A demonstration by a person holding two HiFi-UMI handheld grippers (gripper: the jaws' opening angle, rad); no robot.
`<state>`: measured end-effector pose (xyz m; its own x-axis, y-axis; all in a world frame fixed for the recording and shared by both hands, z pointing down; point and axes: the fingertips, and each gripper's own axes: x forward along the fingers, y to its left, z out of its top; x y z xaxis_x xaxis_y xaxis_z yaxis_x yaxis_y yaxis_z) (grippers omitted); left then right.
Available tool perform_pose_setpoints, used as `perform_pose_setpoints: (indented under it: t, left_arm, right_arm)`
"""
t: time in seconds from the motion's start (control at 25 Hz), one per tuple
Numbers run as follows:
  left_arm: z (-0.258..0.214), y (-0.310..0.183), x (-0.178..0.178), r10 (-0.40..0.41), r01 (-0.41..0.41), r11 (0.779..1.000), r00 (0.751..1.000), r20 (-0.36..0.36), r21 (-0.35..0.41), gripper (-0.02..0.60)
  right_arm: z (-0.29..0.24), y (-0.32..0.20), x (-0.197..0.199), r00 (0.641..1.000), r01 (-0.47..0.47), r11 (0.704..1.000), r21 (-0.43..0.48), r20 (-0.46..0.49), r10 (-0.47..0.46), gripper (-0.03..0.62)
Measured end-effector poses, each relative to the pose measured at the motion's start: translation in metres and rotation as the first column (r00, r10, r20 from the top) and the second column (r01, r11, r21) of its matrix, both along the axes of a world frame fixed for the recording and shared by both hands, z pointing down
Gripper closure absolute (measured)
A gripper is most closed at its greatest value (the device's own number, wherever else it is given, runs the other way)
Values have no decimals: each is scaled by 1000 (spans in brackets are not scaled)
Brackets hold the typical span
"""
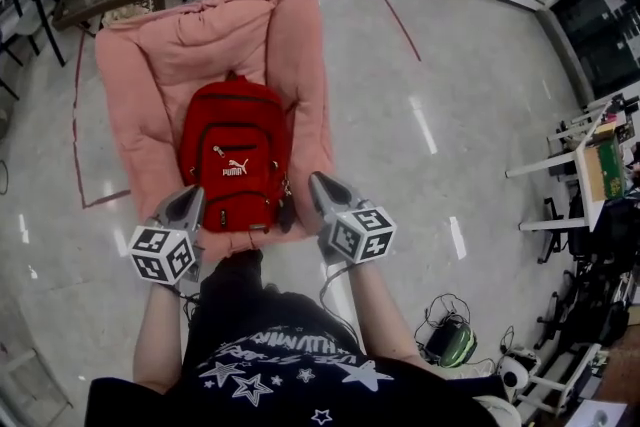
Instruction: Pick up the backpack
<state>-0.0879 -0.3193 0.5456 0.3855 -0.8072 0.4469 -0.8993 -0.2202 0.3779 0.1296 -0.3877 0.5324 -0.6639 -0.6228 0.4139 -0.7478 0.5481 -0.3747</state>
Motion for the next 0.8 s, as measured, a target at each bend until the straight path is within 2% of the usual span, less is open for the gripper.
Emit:
perform_pose_setpoints:
  t: [0.28, 0.32, 0.36, 0.4, 0.44, 0.52, 0.56, 0.6, 0.64, 0.8]
  left_arm:
    - [17, -76, -30, 37, -38, 998, 999, -34, -49, 572]
    - [21, -86, -36, 41, -43, 998, 999, -33, -56, 571]
    - [26, -95, -42, 45, -47, 997, 999, -30, -60, 571]
    - [30, -104, -47, 50, -51, 997, 998, -26, -64, 556]
    - [34, -113, -51, 58, -60, 996, 998, -25, -67, 485]
    - [45, -129, -56, 81, -83, 994, 996, -31, -73, 344]
    - [50, -137, -58, 91, -93, 993, 995, -34, -79, 309]
    - [57, -144, -61, 96, -99, 991, 995, -37, -87, 287]
    - [63, -151, -65, 98, -102, 990, 994, -41, -98, 265]
    - [92, -178, -78, 105, -109, 984, 994, -33, -142, 205]
  right_arm:
    - [28, -75, -36, 997, 7, 997, -76, -74, -12, 572]
    - [33, -84, -43, 997, 6, 996, -90, -78, -13, 552]
    - [39, -93, -49, 996, 7, 995, -103, -84, -16, 467]
    - [45, -101, -56, 995, 9, 993, -115, -93, -19, 450]
    - [51, -108, -61, 994, 12, 992, -126, -105, -25, 439]
    - [66, -123, -71, 990, 22, 990, -142, -135, -42, 334]
    - [74, -130, -75, 986, 29, 989, -148, -156, -52, 273]
    - [83, -137, -79, 982, 34, 988, -150, -181, -61, 202]
    - [91, -143, -83, 976, 39, 987, -153, -205, -70, 177]
    - [123, -166, -96, 967, 41, 981, -189, -238, -87, 164]
